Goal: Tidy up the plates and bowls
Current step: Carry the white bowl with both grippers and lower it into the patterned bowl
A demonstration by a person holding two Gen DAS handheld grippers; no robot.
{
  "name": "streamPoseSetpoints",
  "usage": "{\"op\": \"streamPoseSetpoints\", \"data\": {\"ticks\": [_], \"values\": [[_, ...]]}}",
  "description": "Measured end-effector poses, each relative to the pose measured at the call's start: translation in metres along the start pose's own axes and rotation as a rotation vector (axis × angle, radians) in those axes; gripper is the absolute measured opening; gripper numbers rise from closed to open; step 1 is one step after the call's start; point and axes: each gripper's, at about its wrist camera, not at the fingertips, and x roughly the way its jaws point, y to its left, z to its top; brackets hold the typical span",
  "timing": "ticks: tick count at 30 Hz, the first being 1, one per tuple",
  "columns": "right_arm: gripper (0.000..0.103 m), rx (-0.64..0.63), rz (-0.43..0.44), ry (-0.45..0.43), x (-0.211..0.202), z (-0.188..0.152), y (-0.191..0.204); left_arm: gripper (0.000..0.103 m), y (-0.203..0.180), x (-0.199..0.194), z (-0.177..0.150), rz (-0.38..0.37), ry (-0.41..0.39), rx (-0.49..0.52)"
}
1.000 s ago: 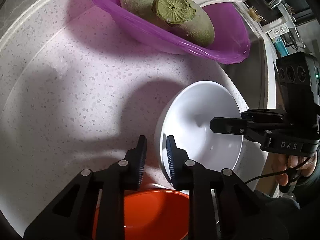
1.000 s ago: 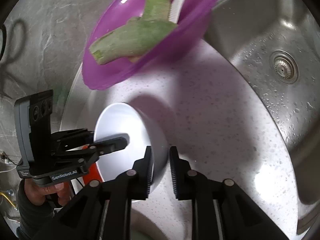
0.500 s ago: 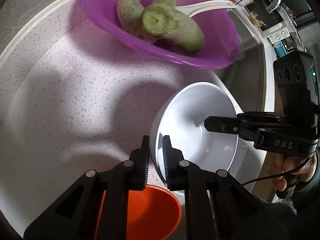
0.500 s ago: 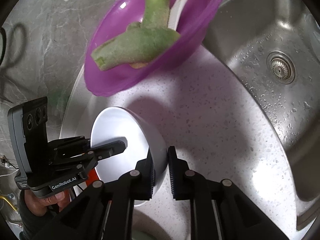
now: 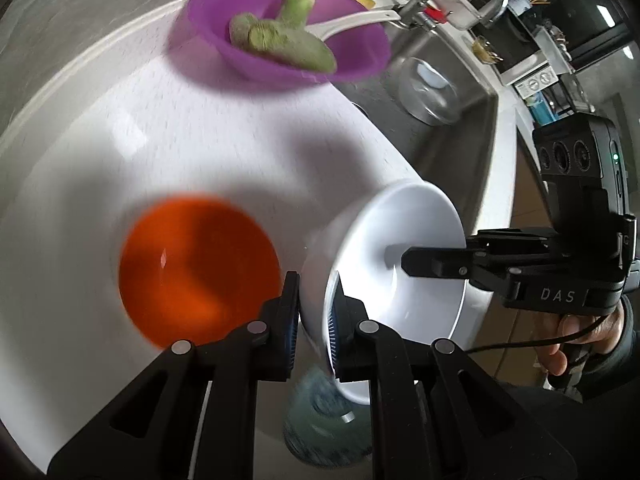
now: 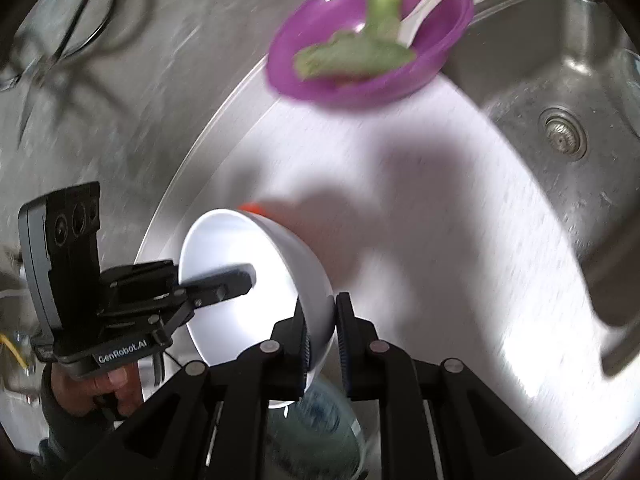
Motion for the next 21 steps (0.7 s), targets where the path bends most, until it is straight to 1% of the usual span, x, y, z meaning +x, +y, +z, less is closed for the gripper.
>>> {"op": "streamPoseSetpoints", "data": {"ticks": [4, 7, 10, 12, 16, 19, 21], "values": [[0.014, -0.051, -0.012, 0.045, 0.002, -0.039, 0.015, 0.011, -0.013, -0.005, -0.052, 0.015, -0.017, -0.033], [0.014, -0.061, -0.008, 0.078, 0.008, -0.057, 0.015, 0.011, -0.014, -0.007, -0.085, 0.007, -0.021, -0.071], [0.014, -0.076, -0.025, 0.111, 0.020, -0.074, 0.016, 0.011, -0.011, 0.005, -0.117, 0.004, -0.002, -0.120], [0.014, -0.098, -0.055, 0.127, 0.029, -0.082, 0.017, 0.012, -0.009, 0.014, -0.139, 0.002, 0.011, -0.151], [0.014, -0.132, -0.098, 0.142, 0.043, -0.090, 0.020, 0.012, -0.007, 0.024, -0.160, 0.017, 0.013, -0.170], [0.014, -0.146, -0.121, 0.146, 0.049, -0.092, 0.022, 0.012, -0.002, 0.030, -0.165, 0.027, 0.018, -0.176], [0.014, -0.162, -0.139, 0.146, 0.054, -0.093, 0.026, 0.013, 0.002, 0.035, -0.161, 0.038, 0.021, -0.174]]}}
